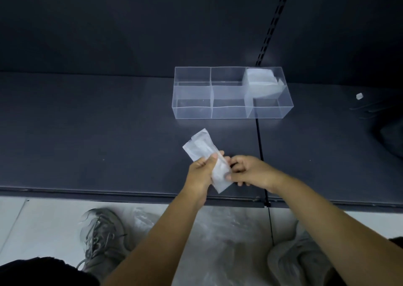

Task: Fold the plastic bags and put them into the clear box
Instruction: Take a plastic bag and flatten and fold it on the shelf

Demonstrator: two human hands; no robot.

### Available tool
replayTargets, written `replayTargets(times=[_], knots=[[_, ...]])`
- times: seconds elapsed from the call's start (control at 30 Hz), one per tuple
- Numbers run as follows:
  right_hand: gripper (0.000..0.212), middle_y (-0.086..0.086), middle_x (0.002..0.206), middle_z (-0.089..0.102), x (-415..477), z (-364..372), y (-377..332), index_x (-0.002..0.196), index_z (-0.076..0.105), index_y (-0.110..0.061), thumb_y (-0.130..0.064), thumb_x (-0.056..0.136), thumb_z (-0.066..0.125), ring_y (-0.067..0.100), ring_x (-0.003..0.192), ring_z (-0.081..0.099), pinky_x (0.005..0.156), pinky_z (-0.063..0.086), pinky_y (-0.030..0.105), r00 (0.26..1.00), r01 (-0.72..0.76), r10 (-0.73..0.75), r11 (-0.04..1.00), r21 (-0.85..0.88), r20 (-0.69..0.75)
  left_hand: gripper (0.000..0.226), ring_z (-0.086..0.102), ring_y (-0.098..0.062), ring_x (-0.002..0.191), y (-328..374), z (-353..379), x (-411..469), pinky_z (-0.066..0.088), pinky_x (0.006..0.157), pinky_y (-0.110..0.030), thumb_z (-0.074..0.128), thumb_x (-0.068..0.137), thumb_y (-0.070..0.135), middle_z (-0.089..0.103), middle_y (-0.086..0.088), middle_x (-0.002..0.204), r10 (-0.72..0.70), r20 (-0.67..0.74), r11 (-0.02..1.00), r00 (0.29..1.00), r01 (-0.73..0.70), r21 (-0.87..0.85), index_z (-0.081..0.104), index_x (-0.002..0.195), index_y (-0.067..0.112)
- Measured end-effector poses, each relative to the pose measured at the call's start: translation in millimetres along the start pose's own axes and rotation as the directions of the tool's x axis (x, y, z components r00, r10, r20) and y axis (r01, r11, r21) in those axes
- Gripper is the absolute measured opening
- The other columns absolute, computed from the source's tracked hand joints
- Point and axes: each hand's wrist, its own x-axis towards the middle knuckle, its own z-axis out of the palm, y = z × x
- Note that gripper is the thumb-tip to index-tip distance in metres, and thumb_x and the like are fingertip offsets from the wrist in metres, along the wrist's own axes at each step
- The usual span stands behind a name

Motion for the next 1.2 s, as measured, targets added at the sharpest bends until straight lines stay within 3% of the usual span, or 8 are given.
replayTargets(times=[0.2, 0.4, 0.53, 0.7, 0.83, 0.97, 1.1, 1.2], knots=[[0.019, 0.005, 0.077, 0.071, 7.8, 23.7, 10.5, 0.09, 0.061, -0.015, -0.008, 0.078, 0.074, 0.007, 0.053, 0.058, 0.057, 0.048, 0.021, 0.96, -0.03, 0.006, 0.996, -0.081, -0.278, 0.02, 0.072, -0.018, 0.081, 6.2, -11.2, 20.2, 0.057, 0.062, -0.026, 0.052, 0.097, 0.011, 0.073, -0.012, 0.098, -0.079, -0.084, 0.994, 0.993, 0.073, -0.076, 0.067, 0.107, 0.001], [0.02, 0.003, 0.081, 0.069, 5.1, 25.9, 15.8, 0.079, 0.058, -0.021, -0.01, 0.077, 0.074, 0.01, 0.063, 0.058, 0.062, 0.046, 0.023, 0.954, -0.063, 0.031, 0.993, -0.099, -0.298, 0.021, 0.066, -0.018, 0.085, 43.9, -30.9, 42.7, 0.055, 0.075, -0.025, 0.053, 0.096, 0.006, 0.068, -0.016, 0.11, 0.171, -0.302, 0.977, 0.938, -0.122, 0.173, 0.065, 0.114, 0.004], [0.019, 0.007, 0.084, 0.07, 3.4, 24.7, 12.5, 0.081, 0.059, -0.019, -0.009, 0.077, 0.074, 0.013, 0.064, 0.059, 0.065, 0.05, 0.028, 0.957, -0.067, 0.046, 0.996, -0.065, -0.286, 0.028, 0.057, -0.02, 0.107, 39.2, -38.4, 17.6, 0.037, 0.097, -0.019, 0.056, 0.092, 0.014, 0.065, -0.006, 0.116, 0.742, 0.149, 0.242, 0.654, -0.468, 0.85, 0.065, 0.118, 0.011], [0.014, 0.001, 0.064, 0.064, -0.3, 21.2, 6.3, 0.086, 0.061, -0.015, -0.01, 0.08, 0.074, 0.006, 0.049, 0.051, 0.049, 0.04, 0.019, 0.971, -0.121, 0.152, 0.978, 0.171, -0.184, 0.079, 0.033, -0.009, 0.133, -11.9, -44.3, -15.3, 0.008, 0.105, -0.002, 0.063, 0.08, 0.055, 0.042, 0.002, 0.145, 0.212, 0.655, -0.022, 0.725, -0.667, 0.745, 0.038, 0.145, 0.016], [0.012, -0.003, 0.06, 0.063, -6.2, 17.1, -2.8, 0.096, 0.062, -0.014, -0.012, 0.086, 0.069, 0.006, 0.05, 0.054, 0.046, 0.04, 0.017, 0.978, -0.15, 0.199, 0.876, 0.458, -0.06, 0.049, 0.055, -0.016, 0.115, -15.6, -46.2, -13.8, 0.034, 0.095, -0.013, 0.065, 0.088, 0.028, 0.061, 0.0, 0.127, 0.424, 0.521, 0.064, 0.741, -0.598, 0.799, 0.052, 0.135, 0.022], [0.047, -0.011, 0.108, 0.064, -7.0, 7.6, -10.3, 0.122, 0.054, -0.026, -0.003, 0.083, 0.067, 0.005, 0.07, 0.059, 0.062, 0.045, 0.018, 0.973, 0.026, -0.006, 0.996, 0.082, -0.23, 0.025, 0.053, -0.014, 0.059, -7.7, -39.9, -11.9, 0.045, 0.063, -0.028, 0.052, 0.097, 0.029, 0.061, 0.001, 0.067, 0.512, 0.343, 0.226, 0.788, -0.508, 0.831, 0.065, 0.119, 0.03], [0.057, -0.015, 0.112, 0.064, 5.5, 12.7, -12.1, 0.127, 0.052, -0.026, 0.001, 0.08, 0.07, 0.005, 0.07, 0.055, 0.077, 0.049, 0.018, 0.97, 0.171, -0.165, 0.985, 0.02, -0.179, 0.025, 0.058, -0.009, 0.066, 1.6, -40.3, 3.8, 0.049, 0.068, -0.032, 0.05, 0.099, 0.026, 0.061, 0.003, 0.068, 0.411, 0.085, 0.617, 0.908, -0.346, 0.707, 0.068, 0.085, 0.016], [0.042, -0.005, 0.098, 0.07, 18.9, 27.2, -10.6, 0.118, 0.06, -0.017, -0.009, 0.08, 0.075, 0.001, 0.067, 0.055, 0.07, 0.044, 0.011, 0.959, 0.151, -0.134, 0.987, 0.048, -0.249, 0.029, 0.066, -0.023, 0.092, 6.2, -40.5, 15.0, 0.056, 0.082, -0.043, 0.049, 0.1, 0.022, 0.069, -0.012, 0.099, 0.238, -0.098, 0.867, 0.966, -0.165, 0.471, 0.068, 0.11, 0.004]])
